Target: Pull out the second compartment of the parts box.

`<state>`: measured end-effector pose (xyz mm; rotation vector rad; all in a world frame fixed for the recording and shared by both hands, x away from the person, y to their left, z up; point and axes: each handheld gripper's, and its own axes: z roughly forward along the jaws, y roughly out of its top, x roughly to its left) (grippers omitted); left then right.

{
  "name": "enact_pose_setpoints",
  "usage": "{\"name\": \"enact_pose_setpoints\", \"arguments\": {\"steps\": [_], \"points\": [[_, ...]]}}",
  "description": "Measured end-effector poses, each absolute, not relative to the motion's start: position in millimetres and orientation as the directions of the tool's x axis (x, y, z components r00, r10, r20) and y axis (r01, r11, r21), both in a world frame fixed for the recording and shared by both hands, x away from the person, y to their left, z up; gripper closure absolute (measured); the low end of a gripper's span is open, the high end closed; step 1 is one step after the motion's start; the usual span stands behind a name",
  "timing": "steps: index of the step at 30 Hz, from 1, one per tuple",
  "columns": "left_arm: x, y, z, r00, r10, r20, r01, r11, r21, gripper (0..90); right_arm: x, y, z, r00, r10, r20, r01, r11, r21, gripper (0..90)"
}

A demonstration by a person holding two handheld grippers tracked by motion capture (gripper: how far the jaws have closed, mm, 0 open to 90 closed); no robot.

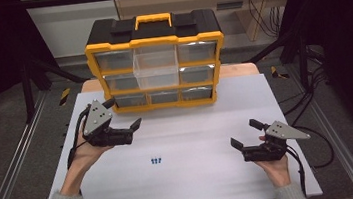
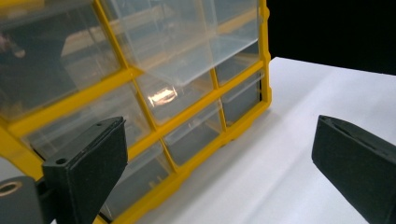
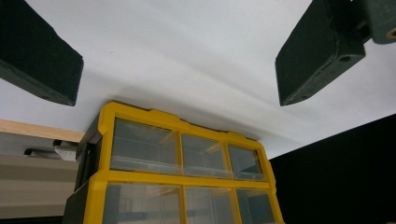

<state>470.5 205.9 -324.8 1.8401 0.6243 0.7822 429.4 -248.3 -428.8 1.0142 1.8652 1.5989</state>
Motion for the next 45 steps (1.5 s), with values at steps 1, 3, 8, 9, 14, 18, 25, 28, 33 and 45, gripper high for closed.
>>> {"name": "enact_pose_setpoints", "arguments": {"steps": [1,3,8,9,14,18,25,28,33,45], "points": [[470.3,206.8,-326.4,0.657,0.718,0.231,0.075,-0.366,0.928,2.7,428.9,-248.4,-428.7,-0.61,0.785,0.111,0.229,0.041,0.973,1.5],[469.9,208.6,-330.1,0.655,0.722,0.225,0.082,-0.364,0.928,2.7,428.6,-248.4,-428.7,-0.609,0.785,0.115,0.233,0.038,0.972,1.5],[466.5,212.6,-338.5,0.645,0.733,0.215,0.105,-0.364,0.925,2.3,429.1,-248.4,-428.9,-0.61,0.785,0.11,0.228,0.04,0.973,1.5],[466.9,214.1,-339.8,0.646,0.729,0.226,0.092,-0.369,0.925,2.2,429.3,-248.6,-429.1,-0.612,0.784,0.107,0.224,0.043,0.974,1.5],[461.7,219.9,-350.1,0.631,0.755,0.18,0.147,-0.344,0.928,2.1,429.6,-248.9,-429.8,-0.612,0.783,0.108,0.229,0.045,0.972,1.5],[458.9,222.3,-357.6,0.619,0.768,0.165,0.169,-0.335,0.927,1.8,430.0,-248.8,-430.2,-0.612,0.784,0.105,0.228,0.048,0.972,1.5],[453.3,222.9,-372.6,0.607,0.783,0.138,0.203,-0.32,0.925,1.8,429.7,-248.8,-430.0,-0.611,0.784,0.107,0.229,0.047,0.972,1.5],[450.7,223.8,-378.8,0.601,0.789,0.126,0.216,-0.313,0.925,1.8,429.8,-248.8,-429.9,-0.613,0.782,0.112,0.229,0.041,0.972,1.5],[447.4,224.2,-390.9,0.598,0.794,0.107,0.241,-0.305,0.921,1.9,429.6,-248.5,-430.0,-0.613,0.782,0.11,0.229,0.044,0.972,1.5],[440.7,221.3,-411.6,0.589,0.804,0.086,0.299,-0.315,0.901,2.0,429.2,-248.5,-430.0,-0.611,0.783,0.114,0.232,0.04,0.972,1.5]]}}
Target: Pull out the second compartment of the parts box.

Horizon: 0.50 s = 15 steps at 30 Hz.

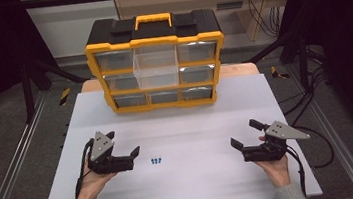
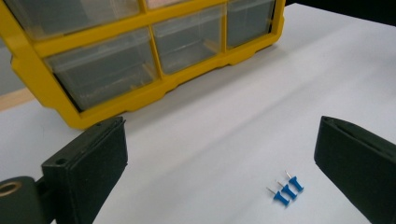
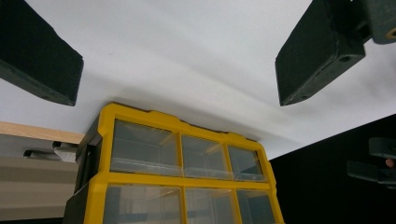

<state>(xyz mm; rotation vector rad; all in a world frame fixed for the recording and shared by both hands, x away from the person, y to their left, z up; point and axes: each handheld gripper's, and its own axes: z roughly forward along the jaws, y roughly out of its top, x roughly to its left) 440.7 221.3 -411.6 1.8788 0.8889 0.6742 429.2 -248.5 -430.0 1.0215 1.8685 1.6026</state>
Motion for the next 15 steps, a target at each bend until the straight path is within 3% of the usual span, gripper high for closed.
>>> {"name": "enact_pose_setpoints", "arguments": {"steps": [15], "points": [[440.7,205.5,-433.9,0.6,0.796,0.073,0.363,-0.353,0.862,2.1,428.9,-248.7,-429.7,-0.612,0.782,0.116,0.23,0.036,0.972,1.5]]}}
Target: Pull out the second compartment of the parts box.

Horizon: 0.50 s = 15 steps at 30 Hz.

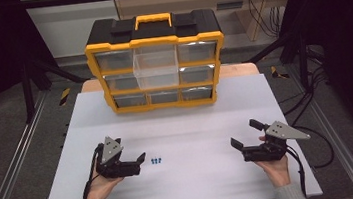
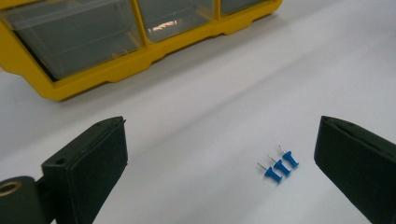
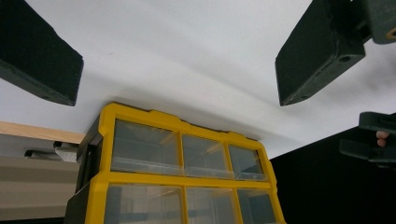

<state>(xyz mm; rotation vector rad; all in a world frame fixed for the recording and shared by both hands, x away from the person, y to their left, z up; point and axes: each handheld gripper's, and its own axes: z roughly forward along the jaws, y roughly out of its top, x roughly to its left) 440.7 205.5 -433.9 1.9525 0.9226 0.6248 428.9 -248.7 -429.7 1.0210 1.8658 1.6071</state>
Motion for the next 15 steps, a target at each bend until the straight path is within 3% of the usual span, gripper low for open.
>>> {"name": "enact_pose_setpoints", "arguments": {"steps": [15], "points": [[444.1,190.3,-448.6,0.608,0.794,0.008,0.447,-0.351,0.823,2.8,429.1,-248.4,-430.1,-0.608,0.786,0.112,0.231,0.04,0.972,1.5]]}}
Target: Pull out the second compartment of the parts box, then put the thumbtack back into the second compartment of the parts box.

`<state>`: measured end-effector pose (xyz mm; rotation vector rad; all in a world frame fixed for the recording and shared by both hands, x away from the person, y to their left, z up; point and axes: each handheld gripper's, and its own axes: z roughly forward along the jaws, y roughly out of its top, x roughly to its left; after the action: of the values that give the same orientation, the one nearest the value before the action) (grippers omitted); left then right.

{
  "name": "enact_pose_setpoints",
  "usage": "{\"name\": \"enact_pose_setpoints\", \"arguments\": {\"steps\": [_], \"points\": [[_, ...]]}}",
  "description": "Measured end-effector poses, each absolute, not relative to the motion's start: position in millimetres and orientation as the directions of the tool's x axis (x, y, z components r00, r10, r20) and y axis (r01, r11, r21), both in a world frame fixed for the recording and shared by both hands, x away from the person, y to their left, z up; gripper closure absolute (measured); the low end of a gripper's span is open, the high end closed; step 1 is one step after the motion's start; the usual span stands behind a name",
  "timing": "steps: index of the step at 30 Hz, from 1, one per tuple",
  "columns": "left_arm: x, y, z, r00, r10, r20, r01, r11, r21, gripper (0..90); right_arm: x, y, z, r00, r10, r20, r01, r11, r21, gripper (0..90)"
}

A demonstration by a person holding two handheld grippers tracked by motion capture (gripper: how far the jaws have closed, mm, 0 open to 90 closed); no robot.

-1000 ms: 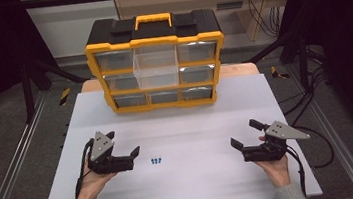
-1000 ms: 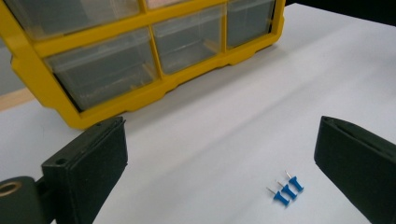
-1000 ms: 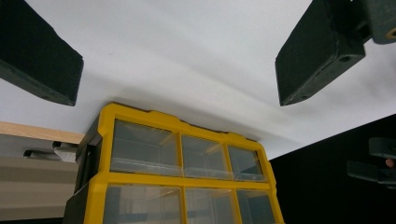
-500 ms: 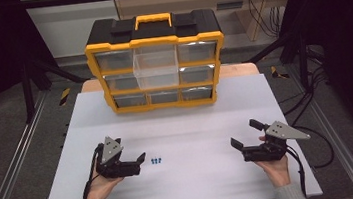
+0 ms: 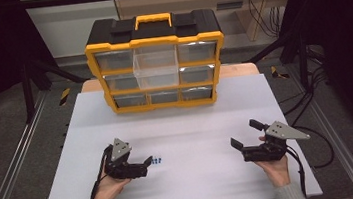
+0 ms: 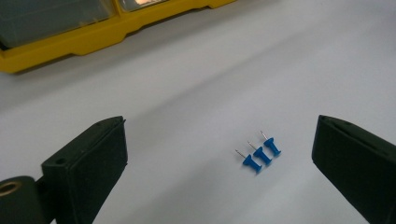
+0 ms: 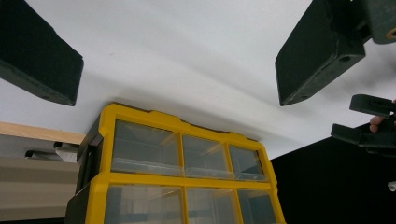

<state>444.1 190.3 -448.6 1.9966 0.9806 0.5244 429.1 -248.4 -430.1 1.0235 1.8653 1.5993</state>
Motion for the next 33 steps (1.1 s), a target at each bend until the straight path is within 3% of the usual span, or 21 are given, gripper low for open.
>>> {"name": "enact_pose_setpoints", "arguments": {"steps": [8,17,33], "points": [[444.8,183.1,-453.7,0.595,0.804,-0.009,0.491,-0.355,0.795,4.5,429.1,-248.1,-430.4,-0.608,0.785,0.118,0.235,0.036,0.971,1.5],[444.6,175.3,-461.1,0.556,0.831,-0.009,0.541,-0.354,0.763,13.9,428.9,-248.3,-430.7,-0.606,0.786,0.123,0.241,0.034,0.97,1.5],[443.4,169.0,-468.3,0.491,0.869,-0.058,0.59,-0.283,0.757,42.4,429.1,-249.5,-430.8,-0.604,0.788,0.116,0.235,0.037,0.971,1.5]]}}
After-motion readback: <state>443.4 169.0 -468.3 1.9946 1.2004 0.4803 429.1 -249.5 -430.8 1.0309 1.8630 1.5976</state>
